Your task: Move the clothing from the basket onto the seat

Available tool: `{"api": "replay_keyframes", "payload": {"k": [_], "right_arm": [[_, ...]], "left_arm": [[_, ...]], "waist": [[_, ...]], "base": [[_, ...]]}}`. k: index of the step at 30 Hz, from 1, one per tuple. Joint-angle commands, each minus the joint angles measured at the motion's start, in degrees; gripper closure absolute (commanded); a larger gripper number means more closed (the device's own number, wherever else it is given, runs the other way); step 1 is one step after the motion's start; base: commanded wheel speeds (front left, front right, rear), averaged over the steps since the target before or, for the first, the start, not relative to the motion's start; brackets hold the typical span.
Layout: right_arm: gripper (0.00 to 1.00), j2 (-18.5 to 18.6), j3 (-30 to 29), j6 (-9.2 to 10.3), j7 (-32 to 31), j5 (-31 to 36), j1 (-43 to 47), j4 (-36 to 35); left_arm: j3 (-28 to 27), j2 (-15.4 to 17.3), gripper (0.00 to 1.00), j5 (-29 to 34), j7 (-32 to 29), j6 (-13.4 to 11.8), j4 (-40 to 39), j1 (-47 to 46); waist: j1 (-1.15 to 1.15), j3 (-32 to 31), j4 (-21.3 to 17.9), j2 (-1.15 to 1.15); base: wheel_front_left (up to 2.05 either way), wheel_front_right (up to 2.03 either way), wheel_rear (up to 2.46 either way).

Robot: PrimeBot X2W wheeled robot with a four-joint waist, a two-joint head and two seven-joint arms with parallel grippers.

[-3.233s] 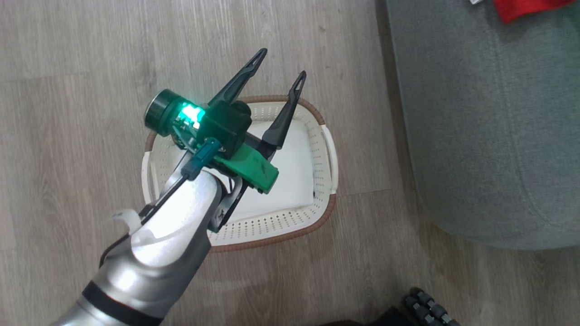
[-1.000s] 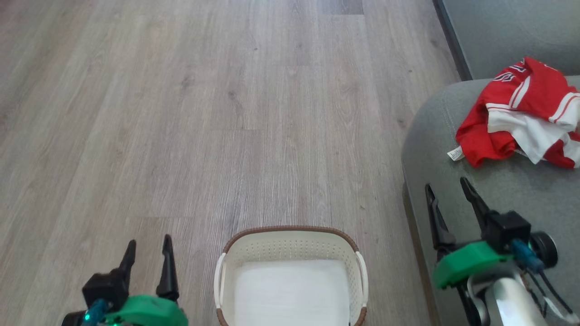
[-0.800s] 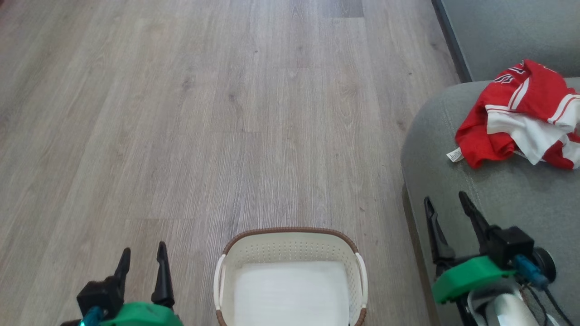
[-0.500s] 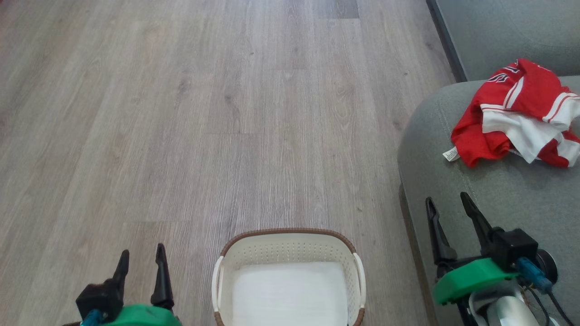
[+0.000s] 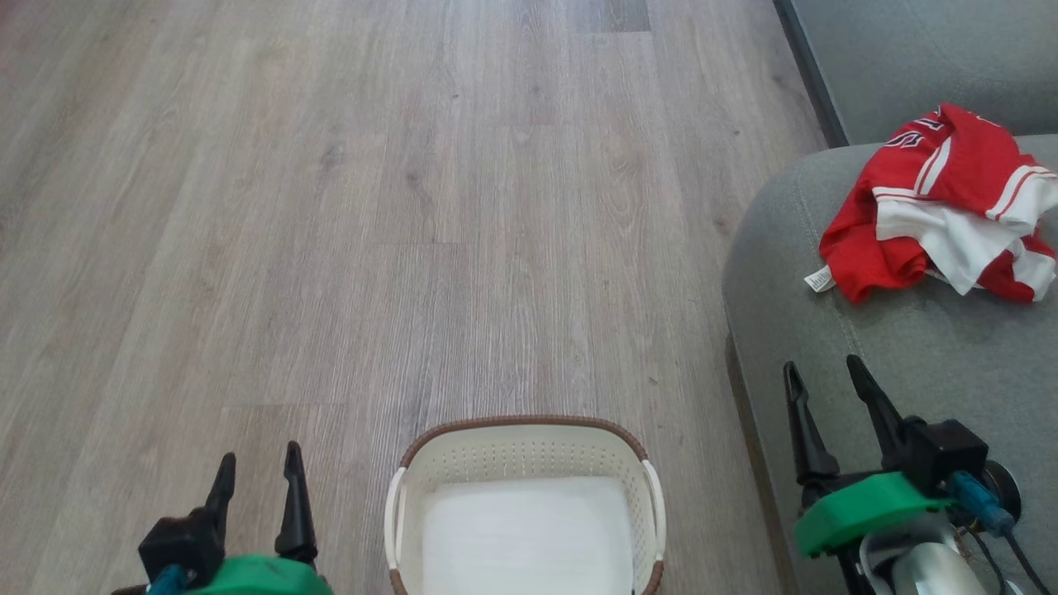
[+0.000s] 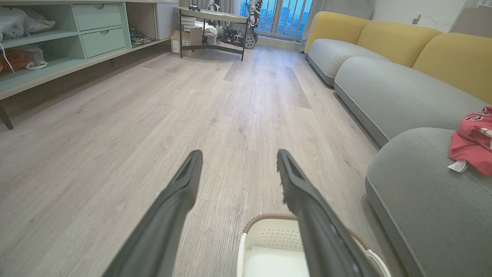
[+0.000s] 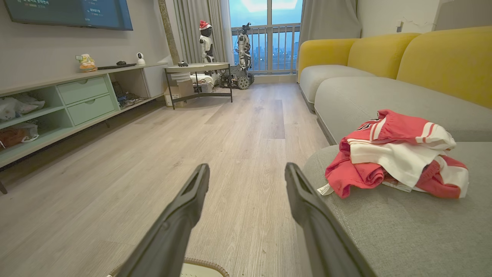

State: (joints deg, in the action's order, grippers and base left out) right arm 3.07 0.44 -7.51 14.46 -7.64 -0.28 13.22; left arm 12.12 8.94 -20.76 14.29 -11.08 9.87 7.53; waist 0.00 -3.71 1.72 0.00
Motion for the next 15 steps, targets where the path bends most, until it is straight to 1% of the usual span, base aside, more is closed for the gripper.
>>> {"api": "replay_keyframes", "payload": {"k": [1, 15], "right_arm": [[0.00, -0.19, 1.36, 0.02, 0.53, -0.54, -0.95, -1.52], [0.00, -0.19, 1.79, 0.02, 0.53, -1.52, -0.96, 0.63]], "left_arm": [[-2.64, 0.12, 0.00, 0.71, 0.71, 0.28, -1.46, -1.92], [-3.61, -0.72, 0.00, 1.86, 0.71, 1.15, -1.27, -1.93]], "waist": [[0.00, 0.01, 0.01, 0.00], [0.00, -0.25, 0.09, 0.00]], "base": [[0.00, 0.00, 0.00], [0.00, 0.00, 0.00]]}}
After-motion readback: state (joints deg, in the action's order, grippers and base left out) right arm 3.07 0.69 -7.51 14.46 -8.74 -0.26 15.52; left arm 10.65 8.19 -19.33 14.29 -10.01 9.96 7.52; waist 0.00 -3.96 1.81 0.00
